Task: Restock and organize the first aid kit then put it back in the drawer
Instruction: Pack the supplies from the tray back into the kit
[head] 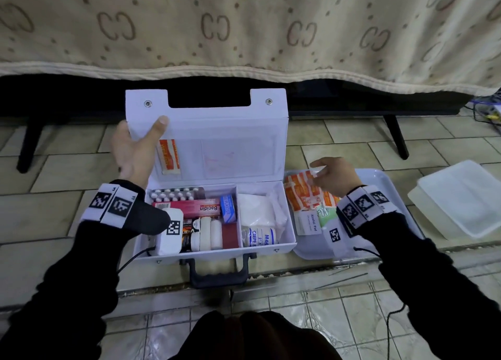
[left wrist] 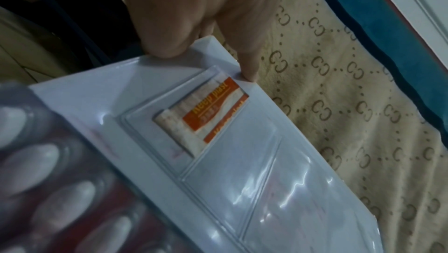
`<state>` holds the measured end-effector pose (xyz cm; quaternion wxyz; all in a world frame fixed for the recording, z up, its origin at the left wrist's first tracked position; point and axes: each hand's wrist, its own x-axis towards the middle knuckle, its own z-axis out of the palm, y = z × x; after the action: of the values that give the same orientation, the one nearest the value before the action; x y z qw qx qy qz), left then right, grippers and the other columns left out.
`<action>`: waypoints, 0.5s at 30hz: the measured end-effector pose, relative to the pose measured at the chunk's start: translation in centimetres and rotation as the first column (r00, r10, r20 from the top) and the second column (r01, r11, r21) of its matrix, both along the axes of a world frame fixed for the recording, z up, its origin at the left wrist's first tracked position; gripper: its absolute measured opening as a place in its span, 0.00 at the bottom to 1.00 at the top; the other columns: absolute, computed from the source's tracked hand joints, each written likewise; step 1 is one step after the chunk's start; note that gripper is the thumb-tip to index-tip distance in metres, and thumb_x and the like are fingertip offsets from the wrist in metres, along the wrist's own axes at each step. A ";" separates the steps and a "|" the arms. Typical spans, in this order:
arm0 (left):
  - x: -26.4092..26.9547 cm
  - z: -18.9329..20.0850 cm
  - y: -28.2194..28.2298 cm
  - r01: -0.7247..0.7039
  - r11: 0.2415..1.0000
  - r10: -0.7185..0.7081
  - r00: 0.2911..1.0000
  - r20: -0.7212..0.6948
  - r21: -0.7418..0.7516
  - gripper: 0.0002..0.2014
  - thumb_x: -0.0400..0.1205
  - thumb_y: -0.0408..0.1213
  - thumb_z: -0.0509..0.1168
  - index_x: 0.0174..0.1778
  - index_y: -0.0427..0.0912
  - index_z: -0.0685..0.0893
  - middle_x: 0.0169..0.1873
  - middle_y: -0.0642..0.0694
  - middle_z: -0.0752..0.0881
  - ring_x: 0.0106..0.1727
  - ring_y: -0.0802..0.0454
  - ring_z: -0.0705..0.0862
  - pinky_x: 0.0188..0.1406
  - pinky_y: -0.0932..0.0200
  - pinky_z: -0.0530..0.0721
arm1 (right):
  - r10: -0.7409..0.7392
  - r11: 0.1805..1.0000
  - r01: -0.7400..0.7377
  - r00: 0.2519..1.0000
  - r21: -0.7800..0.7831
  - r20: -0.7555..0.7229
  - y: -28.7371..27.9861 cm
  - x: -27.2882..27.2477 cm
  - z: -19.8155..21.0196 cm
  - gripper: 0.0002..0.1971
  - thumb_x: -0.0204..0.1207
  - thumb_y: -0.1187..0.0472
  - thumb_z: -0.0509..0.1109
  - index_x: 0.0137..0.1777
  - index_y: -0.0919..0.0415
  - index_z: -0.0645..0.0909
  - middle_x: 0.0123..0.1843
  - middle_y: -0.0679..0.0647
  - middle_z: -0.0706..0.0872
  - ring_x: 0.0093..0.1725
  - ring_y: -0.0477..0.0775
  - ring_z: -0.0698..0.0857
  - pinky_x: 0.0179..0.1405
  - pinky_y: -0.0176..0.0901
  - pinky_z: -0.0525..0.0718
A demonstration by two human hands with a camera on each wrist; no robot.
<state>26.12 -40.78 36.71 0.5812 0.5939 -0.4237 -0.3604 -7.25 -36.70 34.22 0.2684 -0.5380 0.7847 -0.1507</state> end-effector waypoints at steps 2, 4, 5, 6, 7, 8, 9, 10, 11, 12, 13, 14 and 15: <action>0.0 0.0 -0.1 -0.008 1.000 0.008 1.000 -0.006 0.005 0.17 0.75 0.46 0.73 0.54 0.41 0.81 0.54 0.47 0.87 0.54 0.53 0.85 0.53 0.58 0.83 | 0.013 0.998 -0.013 1.000 -0.065 0.003 -0.1 -0.1 1.5 0.12 0.74 0.66 0.70 0.57 0.64 0.83 0.44 0.55 0.85 0.42 0.54 0.83 0.43 0.43 0.81; -0.2 0.1 -0.1 -0.026 1.000 0.026 1.000 -0.015 0.011 0.15 0.75 0.44 0.73 0.53 0.42 0.80 0.51 0.49 0.86 0.50 0.56 0.85 0.46 0.67 0.82 | 0.014 0.974 -0.009 1.000 -0.228 0.021 -0.4 0.6 3.6 0.08 0.76 0.69 0.67 0.53 0.64 0.82 0.39 0.49 0.83 0.36 0.50 0.82 0.36 0.41 0.81; -0.3 0.1 -0.1 -0.029 1.000 0.029 0.999 -0.016 0.011 0.14 0.76 0.43 0.73 0.53 0.42 0.80 0.50 0.50 0.86 0.48 0.58 0.84 0.42 0.72 0.81 | 0.021 0.943 0.000 0.998 -0.332 0.059 -0.6 1.3 4.9 0.05 0.76 0.69 0.68 0.50 0.61 0.81 0.36 0.47 0.81 0.35 0.51 0.83 0.35 0.43 0.83; -0.3 0.2 -0.1 -0.027 1.000 0.027 1.000 -0.015 0.011 0.14 0.76 0.43 0.72 0.53 0.42 0.80 0.48 0.51 0.86 0.45 0.62 0.84 0.37 0.77 0.80 | 0.051 0.903 0.006 0.991 -0.429 0.122 -0.7 2.2 6.3 0.06 0.75 0.69 0.69 0.45 0.57 0.80 0.36 0.47 0.81 0.36 0.54 0.84 0.38 0.48 0.86; -0.4 0.2 -0.1 -0.023 1.000 0.023 1.000 -0.017 0.010 0.14 0.76 0.42 0.72 0.54 0.42 0.80 0.47 0.52 0.85 0.43 0.65 0.83 0.34 0.80 0.78 | 0.109 0.860 0.001 0.977 -0.510 0.185 -0.9 3.5 7.7 0.08 0.75 0.69 0.70 0.42 0.54 0.77 0.36 0.48 0.82 0.38 0.56 0.85 0.43 0.49 0.87; -0.3 0.2 -0.1 -0.022 1.000 0.023 1.000 -0.017 0.013 0.14 0.76 0.42 0.72 0.54 0.41 0.80 0.46 0.54 0.85 0.41 0.68 0.82 0.33 0.81 0.78 | 0.186 0.817 -0.018 0.954 -0.576 0.235 -1.0 4.9 8.7 0.11 0.74 0.69 0.71 0.39 0.51 0.76 0.36 0.48 0.82 0.39 0.55 0.86 0.44 0.46 0.87; -0.3 0.2 -0.1 -0.024 1.000 0.025 1.000 -0.018 0.016 0.15 0.76 0.42 0.73 0.55 0.41 0.81 0.46 0.54 0.85 0.42 0.69 0.82 0.33 0.80 0.78 | 0.258 0.778 -0.051 0.935 -0.626 0.245 -1.2 6.5 9.5 0.13 0.73 0.69 0.71 0.39 0.49 0.75 0.37 0.46 0.83 0.39 0.52 0.86 0.44 0.40 0.86; -0.2 0.2 -0.1 -0.025 0.999 0.026 1.000 -0.014 0.024 0.17 0.75 0.43 0.73 0.56 0.40 0.81 0.47 0.54 0.86 0.43 0.67 0.83 0.36 0.78 0.79 | 0.315 0.741 -0.096 0.924 -0.665 0.217 -1.5 8.0 9.9 0.12 0.73 0.69 0.72 0.40 0.49 0.76 0.36 0.44 0.83 0.38 0.47 0.85 0.43 0.36 0.85; -0.1 0.2 -0.2 -0.031 0.999 0.031 0.999 -0.006 0.030 0.18 0.75 0.45 0.73 0.57 0.41 0.82 0.48 0.53 0.86 0.46 0.63 0.84 0.41 0.74 0.81 | 0.352 0.713 -0.146 0.920 -0.686 0.170 -1.9 9.6 10.1 0.10 0.72 0.69 0.72 0.41 0.52 0.77 0.36 0.44 0.83 0.36 0.42 0.84 0.42 0.32 0.84; -0.1 0.1 -0.2 -0.037 0.999 0.037 0.999 0.002 0.037 0.19 0.74 0.46 0.74 0.57 0.41 0.82 0.49 0.52 0.87 0.49 0.60 0.85 0.46 0.68 0.82 | 0.373 0.700 -0.191 0.919 -0.688 0.124 -2.3 11.0 10.0 0.08 0.71 0.69 0.72 0.44 0.56 0.79 0.36 0.45 0.83 0.35 0.37 0.82 0.42 0.31 0.83; 0.0 0.1 -0.3 -0.041 0.998 0.041 0.999 0.008 0.045 0.20 0.73 0.48 0.74 0.57 0.41 0.83 0.50 0.52 0.87 0.51 0.56 0.86 0.50 0.62 0.83 | 0.388 0.696 -0.233 0.918 -0.680 0.082 -2.5 12.2 9.8 0.06 0.71 0.69 0.72 0.46 0.60 0.81 0.37 0.47 0.84 0.34 0.36 0.82 0.43 0.31 0.82; 0.0 0.1 -0.4 -0.038 0.998 0.037 0.999 0.007 0.050 0.22 0.72 0.49 0.74 0.57 0.41 0.83 0.50 0.51 0.88 0.52 0.54 0.86 0.53 0.58 0.83 | 0.402 0.692 -0.273 0.915 -0.668 0.043 -2.8 13.2 9.5 0.05 0.71 0.69 0.71 0.47 0.63 0.82 0.39 0.50 0.86 0.34 0.38 0.82 0.44 0.33 0.82; 0.1 0.0 -0.4 -0.040 0.998 0.039 0.999 0.010 0.049 0.23 0.71 0.51 0.74 0.57 0.41 0.83 0.51 0.51 0.88 0.54 0.53 0.86 0.55 0.54 0.83 | 0.414 0.692 -0.314 0.910 -0.650 0.001 -2.9 13.9 9.3 0.05 0.72 0.69 0.70 0.47 0.65 0.82 0.40 0.52 0.87 0.36 0.43 0.83 0.46 0.36 0.82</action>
<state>26.19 -41.22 36.69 0.5715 0.6179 -0.4055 -0.3565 6.62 -39.65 43.50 0.1517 -0.7287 0.5418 -0.3904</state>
